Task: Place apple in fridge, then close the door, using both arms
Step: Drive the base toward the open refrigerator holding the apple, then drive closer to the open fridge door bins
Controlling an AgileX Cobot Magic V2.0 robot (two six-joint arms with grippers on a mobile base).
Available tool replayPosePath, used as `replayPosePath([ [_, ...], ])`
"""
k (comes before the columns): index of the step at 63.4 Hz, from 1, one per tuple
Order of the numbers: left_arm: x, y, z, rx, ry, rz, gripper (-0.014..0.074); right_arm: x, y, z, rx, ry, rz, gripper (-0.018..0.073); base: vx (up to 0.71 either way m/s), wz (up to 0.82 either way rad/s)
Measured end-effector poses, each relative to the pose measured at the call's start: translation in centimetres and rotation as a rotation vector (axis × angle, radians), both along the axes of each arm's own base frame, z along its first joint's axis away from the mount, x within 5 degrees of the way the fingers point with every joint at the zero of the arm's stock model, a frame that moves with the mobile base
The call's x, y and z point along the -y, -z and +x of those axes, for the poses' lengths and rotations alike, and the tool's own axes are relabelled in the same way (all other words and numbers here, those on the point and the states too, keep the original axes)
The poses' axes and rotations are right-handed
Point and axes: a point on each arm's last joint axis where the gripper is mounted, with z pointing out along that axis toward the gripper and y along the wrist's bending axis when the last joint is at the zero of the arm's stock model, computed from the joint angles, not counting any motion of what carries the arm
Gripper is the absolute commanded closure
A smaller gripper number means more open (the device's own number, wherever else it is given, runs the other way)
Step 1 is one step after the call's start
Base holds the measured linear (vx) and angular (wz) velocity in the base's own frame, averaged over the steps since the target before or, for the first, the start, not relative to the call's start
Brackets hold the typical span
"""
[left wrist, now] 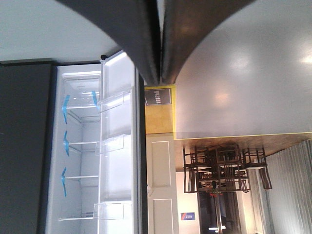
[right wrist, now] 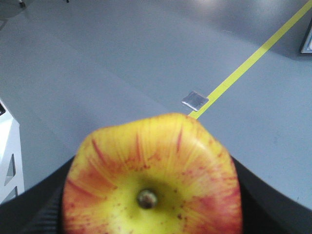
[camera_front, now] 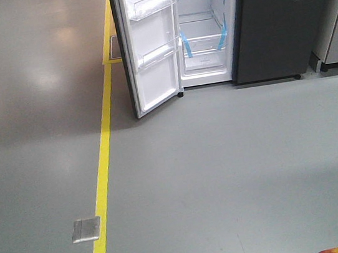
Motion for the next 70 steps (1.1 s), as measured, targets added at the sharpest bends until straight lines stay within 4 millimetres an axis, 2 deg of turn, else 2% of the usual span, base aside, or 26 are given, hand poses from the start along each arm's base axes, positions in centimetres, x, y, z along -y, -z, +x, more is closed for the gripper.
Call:
replayPosePath([
  [70,0.00,0.00,0.00,0.000,0.000,0.000,0.0603,0.00,0.00,0.00,0.000,0.000,0.000,0.0203,0.28,0.01],
])
